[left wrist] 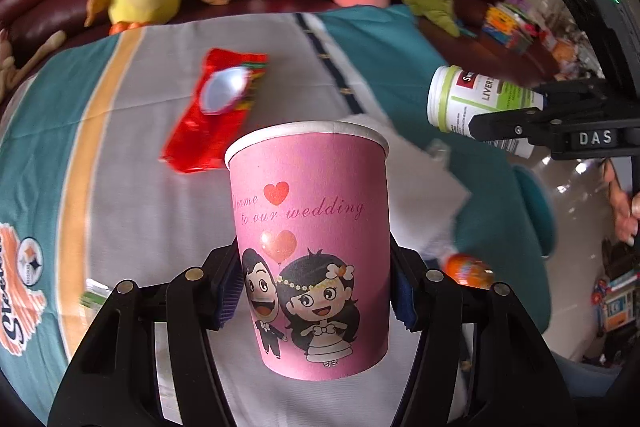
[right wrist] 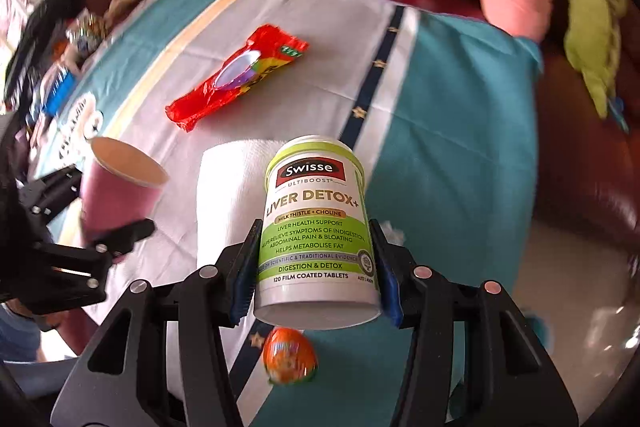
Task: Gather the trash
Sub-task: 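Carry the pink cup and Swisse bottle over the teal bin and open both tools to drop them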
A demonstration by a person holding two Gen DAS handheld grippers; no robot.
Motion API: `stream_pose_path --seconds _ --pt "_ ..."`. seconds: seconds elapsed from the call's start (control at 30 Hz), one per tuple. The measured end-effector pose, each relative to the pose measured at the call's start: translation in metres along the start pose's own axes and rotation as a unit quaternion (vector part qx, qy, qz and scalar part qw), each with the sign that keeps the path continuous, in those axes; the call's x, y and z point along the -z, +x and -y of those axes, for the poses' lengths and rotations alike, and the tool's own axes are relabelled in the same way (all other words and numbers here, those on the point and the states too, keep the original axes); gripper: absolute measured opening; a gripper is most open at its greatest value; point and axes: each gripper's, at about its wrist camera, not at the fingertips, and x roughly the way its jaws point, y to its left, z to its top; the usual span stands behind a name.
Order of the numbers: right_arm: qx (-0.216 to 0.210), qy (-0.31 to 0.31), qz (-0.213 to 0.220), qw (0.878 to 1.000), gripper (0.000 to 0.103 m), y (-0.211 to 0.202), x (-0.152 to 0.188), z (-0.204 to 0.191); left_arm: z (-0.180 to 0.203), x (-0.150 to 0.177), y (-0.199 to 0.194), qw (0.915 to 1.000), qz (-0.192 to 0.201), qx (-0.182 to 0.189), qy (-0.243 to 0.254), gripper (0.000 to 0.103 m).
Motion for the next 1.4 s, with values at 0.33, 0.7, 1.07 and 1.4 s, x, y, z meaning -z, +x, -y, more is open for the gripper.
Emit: stream_pose_path --seconds 0.33,0.7,1.07,1.4 --pt "-0.013 0.115 0.035 0.993 0.048 -0.042 0.084 0.065 0.084 0.001 0.01 0.9972 -0.011 0.039 0.063 0.061" --pt "0.0 0.232 0.078 0.97 0.048 -0.084 0.172 0.153 0.204 -0.003 0.045 0.9839 -0.041 0.093 0.147 0.061" --pt "0.012 0.359 0.084 0.93 0.048 -0.083 0.281 0.258 0.318 -0.007 0.101 0.9625 -0.092 0.104 0.233 0.061" --pt "0.004 0.407 0.072 0.911 0.048 -0.066 0.329 0.299 0.4 -0.008 0.162 0.9439 -0.139 0.114 0.277 0.061"
